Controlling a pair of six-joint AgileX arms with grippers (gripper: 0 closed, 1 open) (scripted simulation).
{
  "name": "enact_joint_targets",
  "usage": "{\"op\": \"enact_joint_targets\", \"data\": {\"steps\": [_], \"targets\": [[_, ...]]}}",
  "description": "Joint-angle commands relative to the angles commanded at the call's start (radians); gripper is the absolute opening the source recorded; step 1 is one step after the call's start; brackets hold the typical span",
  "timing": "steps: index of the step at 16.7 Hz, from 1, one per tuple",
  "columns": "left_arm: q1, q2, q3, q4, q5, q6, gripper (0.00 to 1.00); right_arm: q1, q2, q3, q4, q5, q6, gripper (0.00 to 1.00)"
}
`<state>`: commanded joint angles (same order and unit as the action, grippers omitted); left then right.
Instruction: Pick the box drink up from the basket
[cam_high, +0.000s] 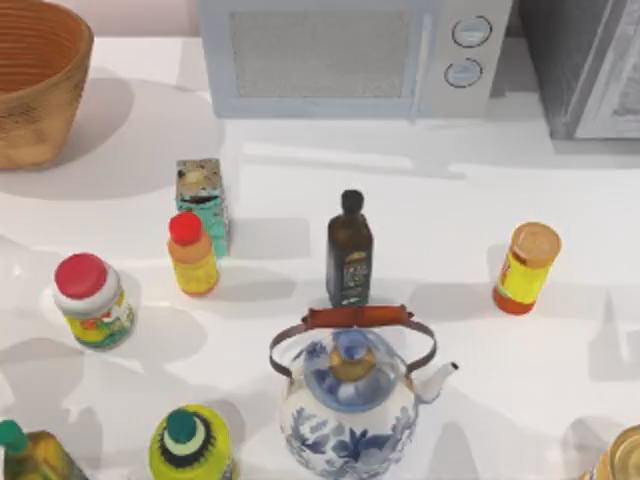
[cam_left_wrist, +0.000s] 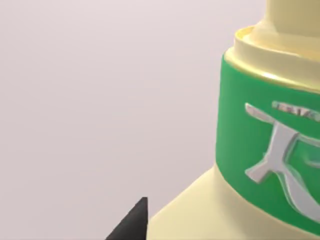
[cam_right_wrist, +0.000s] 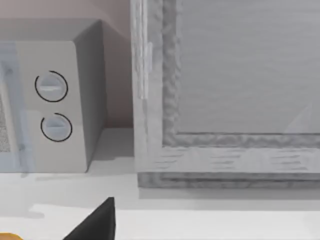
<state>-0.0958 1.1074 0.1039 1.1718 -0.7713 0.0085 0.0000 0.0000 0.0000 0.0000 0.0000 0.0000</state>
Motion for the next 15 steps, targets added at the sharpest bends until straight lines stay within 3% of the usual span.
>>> {"op": "enact_joint_targets", "data": {"steps": [5, 12, 15], "targets": [[0.006, 0.251, -0.022, 0.183, 0.076, 0.014, 0.00, 0.000, 0.000, 0.000, 0.000, 0.000, 0.000, 1.00], [-0.007, 0.307, -0.033, 0.203, 0.095, 0.022, 0.00, 0.000, 0.000, 0.000, 0.000, 0.000, 0.000, 1.00], [-0.007, 0.307, -0.033, 0.203, 0.095, 0.022, 0.23, 0.000, 0.000, 0.000, 0.000, 0.000, 0.000, 1.00]]}}
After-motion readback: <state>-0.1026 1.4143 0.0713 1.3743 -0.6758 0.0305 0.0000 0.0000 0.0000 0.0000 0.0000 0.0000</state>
